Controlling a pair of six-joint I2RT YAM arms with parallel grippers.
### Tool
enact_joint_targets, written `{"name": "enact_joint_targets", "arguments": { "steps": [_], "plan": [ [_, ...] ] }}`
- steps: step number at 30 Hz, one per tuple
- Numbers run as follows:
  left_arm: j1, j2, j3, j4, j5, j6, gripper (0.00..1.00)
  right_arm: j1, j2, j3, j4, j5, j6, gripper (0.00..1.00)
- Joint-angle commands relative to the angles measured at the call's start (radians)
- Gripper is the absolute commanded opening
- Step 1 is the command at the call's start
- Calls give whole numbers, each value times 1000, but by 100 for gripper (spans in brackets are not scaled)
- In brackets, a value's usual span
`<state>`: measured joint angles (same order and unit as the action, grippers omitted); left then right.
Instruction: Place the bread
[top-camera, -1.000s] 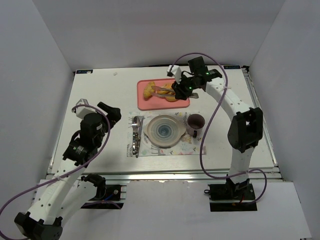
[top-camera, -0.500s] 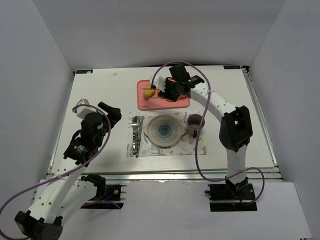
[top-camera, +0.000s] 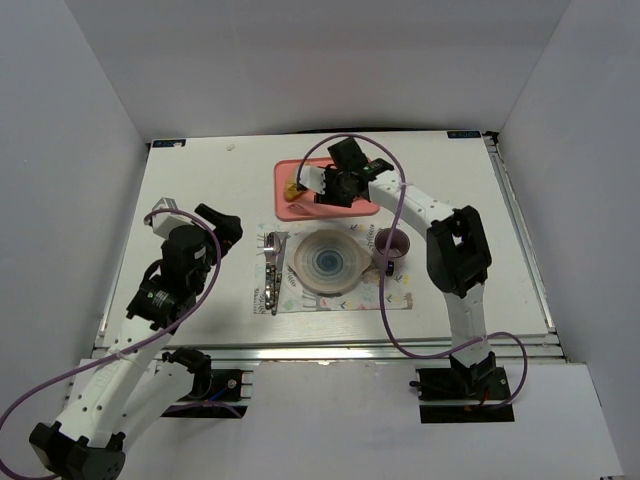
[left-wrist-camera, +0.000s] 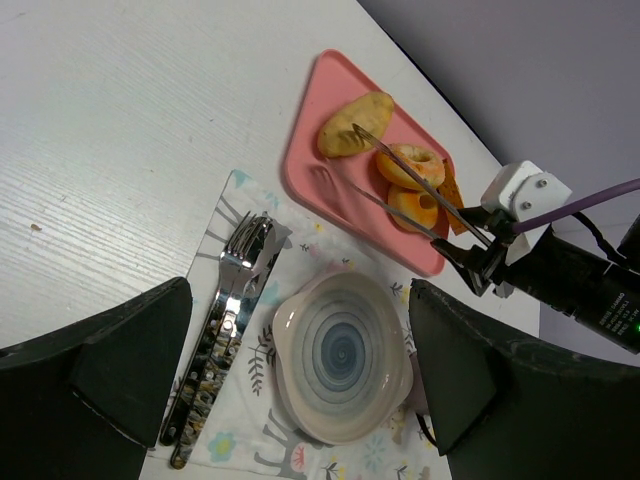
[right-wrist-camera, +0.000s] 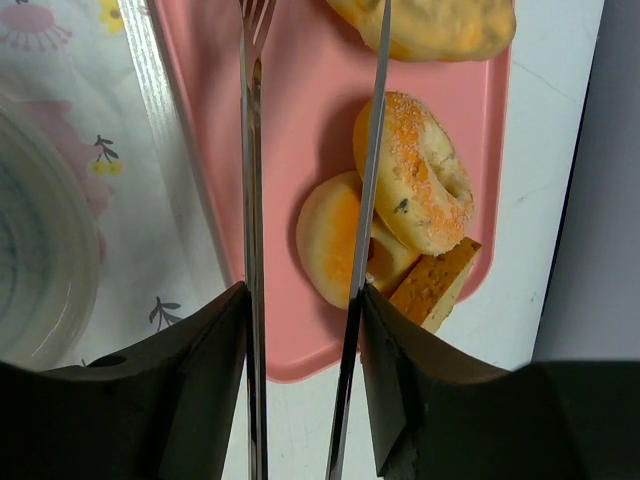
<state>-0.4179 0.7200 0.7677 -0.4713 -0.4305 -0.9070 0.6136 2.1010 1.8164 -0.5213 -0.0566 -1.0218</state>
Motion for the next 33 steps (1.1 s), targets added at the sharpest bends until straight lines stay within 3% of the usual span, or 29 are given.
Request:
{"name": "enact_joint_targets", "arguments": {
  "steps": [1, 9, 13, 17, 19, 27, 33],
  "plan": [
    [1, -16, -1, 0, -13, 2, 98, 11, -18, 17, 30, 21, -35, 52],
    [1, -8, 7, 5, -11, 5, 98, 41, -10, -28, 141, 116, -87, 52],
    [1, -16, 4, 5, -13, 0, 98, 46, -3, -16, 132, 124, -104, 46],
    [1, -24, 5, 2, -16, -1, 98, 46, 4, 23, 87, 110, -92, 13],
    [1, -28, 5, 0, -17, -1, 98, 46, -22, 11, 98, 92, -68, 8],
    [1, -51, 2, 6, -25, -3, 98, 46, -315, -104, -51, -97, 75, 8],
    [1, -59, -2, 20, -19, -1, 98, 46, -590, -463, -127, -166, 193, 10]
  ]
}}
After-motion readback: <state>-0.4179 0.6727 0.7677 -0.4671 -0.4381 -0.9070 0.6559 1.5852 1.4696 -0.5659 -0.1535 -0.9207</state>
